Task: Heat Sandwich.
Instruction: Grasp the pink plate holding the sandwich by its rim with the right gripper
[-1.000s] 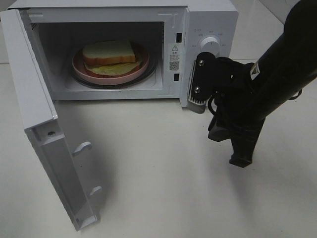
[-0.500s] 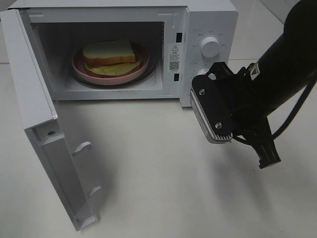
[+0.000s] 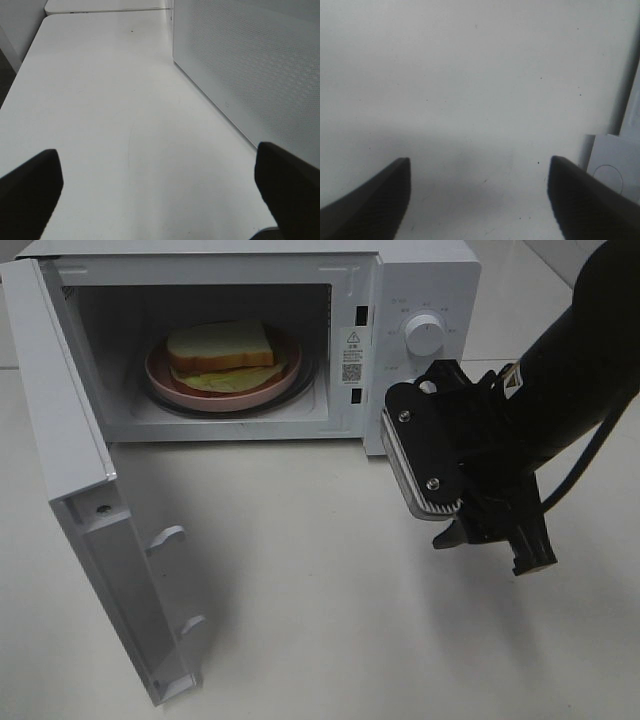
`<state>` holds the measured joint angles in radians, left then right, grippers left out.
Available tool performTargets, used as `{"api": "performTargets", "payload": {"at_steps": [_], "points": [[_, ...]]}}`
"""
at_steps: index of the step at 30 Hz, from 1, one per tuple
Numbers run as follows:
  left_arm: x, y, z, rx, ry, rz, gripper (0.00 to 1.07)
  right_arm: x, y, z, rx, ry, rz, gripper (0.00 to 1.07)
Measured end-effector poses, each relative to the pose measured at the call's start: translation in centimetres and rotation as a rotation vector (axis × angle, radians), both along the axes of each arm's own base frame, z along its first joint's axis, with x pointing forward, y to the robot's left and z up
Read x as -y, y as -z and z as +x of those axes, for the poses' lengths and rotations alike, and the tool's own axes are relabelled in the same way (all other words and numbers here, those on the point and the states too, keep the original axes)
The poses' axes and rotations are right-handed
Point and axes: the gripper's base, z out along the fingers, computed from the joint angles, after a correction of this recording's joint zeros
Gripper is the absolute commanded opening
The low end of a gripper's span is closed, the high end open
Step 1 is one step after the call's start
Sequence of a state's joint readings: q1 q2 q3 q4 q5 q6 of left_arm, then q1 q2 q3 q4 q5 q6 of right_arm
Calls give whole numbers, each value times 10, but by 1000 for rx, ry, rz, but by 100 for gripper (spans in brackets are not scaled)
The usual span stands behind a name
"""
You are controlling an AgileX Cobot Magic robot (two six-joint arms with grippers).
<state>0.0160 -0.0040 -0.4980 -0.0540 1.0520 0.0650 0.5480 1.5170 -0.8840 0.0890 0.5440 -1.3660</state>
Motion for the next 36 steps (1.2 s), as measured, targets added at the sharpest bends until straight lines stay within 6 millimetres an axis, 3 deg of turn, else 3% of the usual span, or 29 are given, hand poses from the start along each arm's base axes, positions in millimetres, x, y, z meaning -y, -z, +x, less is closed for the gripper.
{"api": "performTargets", "payload": {"at_steps": [4,21,36], "points": [[0,0,0,0,0,0,101,3,0,2,19,2,-34,94],[0,0,0,0,0,0,101,-1,-8,16,104,25,-43,90],[0,0,0,0,0,0,101,-60,-8,50,155,-72,-14,88]]}}
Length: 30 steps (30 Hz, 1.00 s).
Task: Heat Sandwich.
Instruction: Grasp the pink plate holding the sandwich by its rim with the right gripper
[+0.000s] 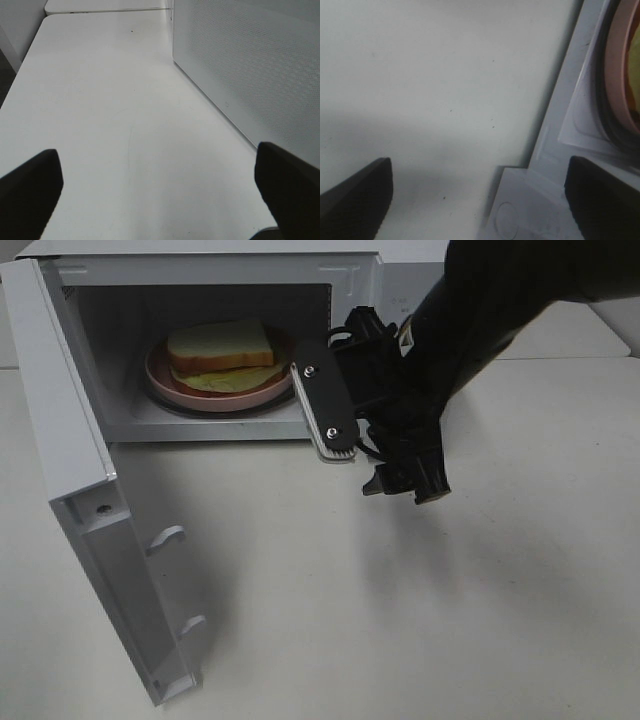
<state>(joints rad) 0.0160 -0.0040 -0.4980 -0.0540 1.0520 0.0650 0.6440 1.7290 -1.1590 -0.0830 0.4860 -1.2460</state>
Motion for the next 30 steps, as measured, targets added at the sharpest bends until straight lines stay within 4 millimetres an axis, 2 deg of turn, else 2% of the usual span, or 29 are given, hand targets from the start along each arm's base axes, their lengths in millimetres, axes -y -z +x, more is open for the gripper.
{"api": "performTargets", "payload": {"at_steps": [9,17,30], "points": [[0,0,0,0,0,0,101,-24,2,27,43,-10,31,87],[0,0,0,0,0,0,101,-37,4,44,66,-12,47,87],[0,0,0,0,0,0,101,-63,23,70,78,-9,67,87]]}}
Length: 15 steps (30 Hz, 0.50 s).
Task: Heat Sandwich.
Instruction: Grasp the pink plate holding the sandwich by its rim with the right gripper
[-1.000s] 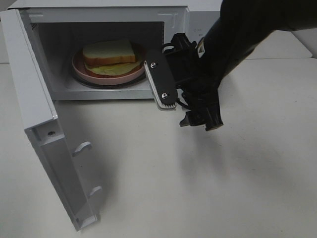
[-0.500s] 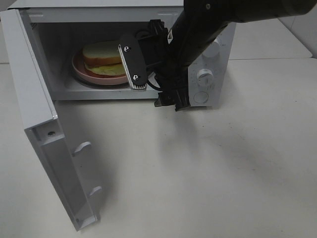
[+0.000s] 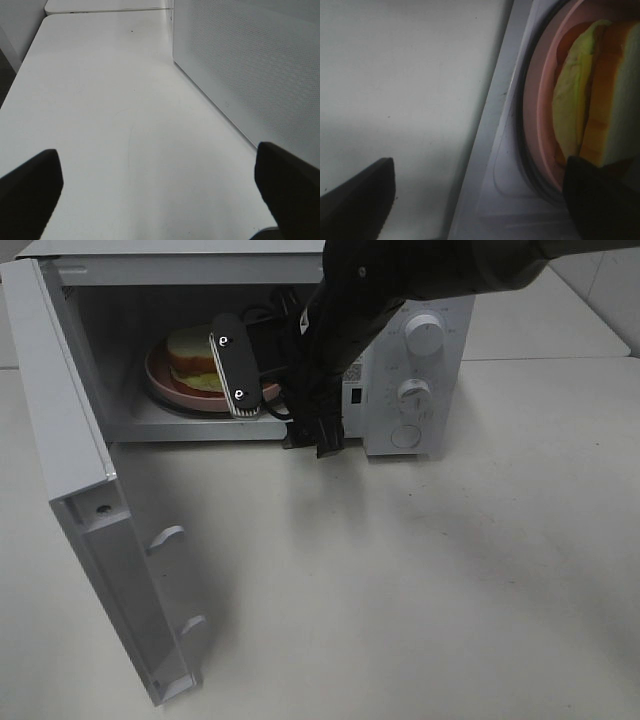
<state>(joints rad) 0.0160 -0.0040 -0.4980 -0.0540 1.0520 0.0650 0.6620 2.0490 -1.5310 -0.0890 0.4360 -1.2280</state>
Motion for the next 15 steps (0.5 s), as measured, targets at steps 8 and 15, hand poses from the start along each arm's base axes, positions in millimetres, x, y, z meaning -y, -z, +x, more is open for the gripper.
{"api": "performTargets", "payload": {"at_steps": [8,15], "points": [[0,0,0,0,0,0,101,-15,14,18,11,6,16,86],[0,0,0,0,0,0,101,-29,27,35,19,18,34,86]]}}
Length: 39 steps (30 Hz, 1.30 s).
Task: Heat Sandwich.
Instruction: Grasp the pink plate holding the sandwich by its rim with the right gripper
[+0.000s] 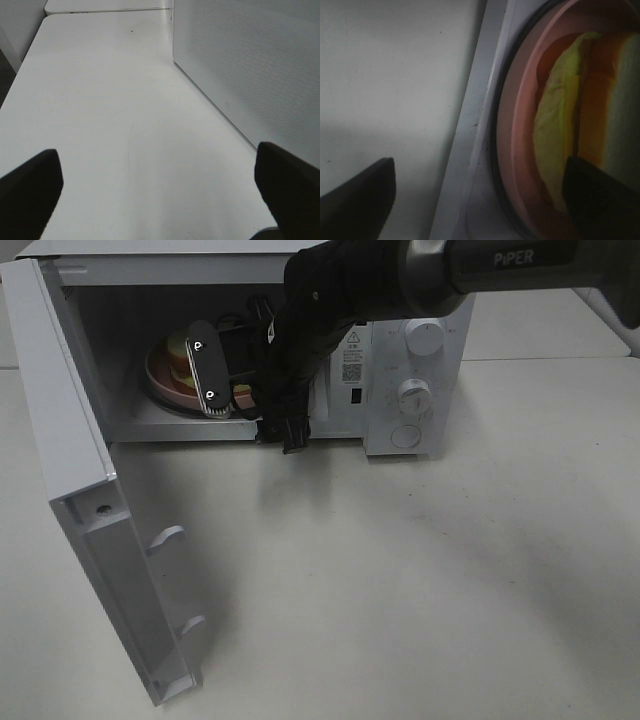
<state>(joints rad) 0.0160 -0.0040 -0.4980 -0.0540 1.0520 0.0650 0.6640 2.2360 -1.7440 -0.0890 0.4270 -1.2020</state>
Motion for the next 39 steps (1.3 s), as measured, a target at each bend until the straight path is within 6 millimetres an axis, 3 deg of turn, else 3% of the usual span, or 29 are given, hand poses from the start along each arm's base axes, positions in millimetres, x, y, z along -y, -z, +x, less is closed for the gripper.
{"api": "performTargets", "payload": {"at_steps": [9,21,28,30,32,33,34,35,37,39], "points": [[0,0,0,0,-1,2,101,-13,21,16,-11,22,11,84],[-1,0,0,0,-9,13,101,-18,32,33,-10,37,12,83],[-3,0,0,-1,-24,36,101,-17,32,35,-25,47,11,73],[-4,0,0,-1,-26,38,101,-15,33,34,-43,54,11,66],[-4,0,0,-1,-26,38,101,-15,33,35,-52,61,18,48],[-4,0,0,-1,-26,38,101,-15,33,35,-52,61,18,48],[-4,0,0,-1,-26,38,101,-14,33,35,-55,63,18,41],[-4,0,0,-1,-26,38,101,-14,33,35,-57,65,16,21],[-4,0,0,-1,-26,38,101,-14,32,36,-54,65,23,1],[-4,0,0,-1,-26,38,101,-14,31,36,-54,65,24,0]]}}
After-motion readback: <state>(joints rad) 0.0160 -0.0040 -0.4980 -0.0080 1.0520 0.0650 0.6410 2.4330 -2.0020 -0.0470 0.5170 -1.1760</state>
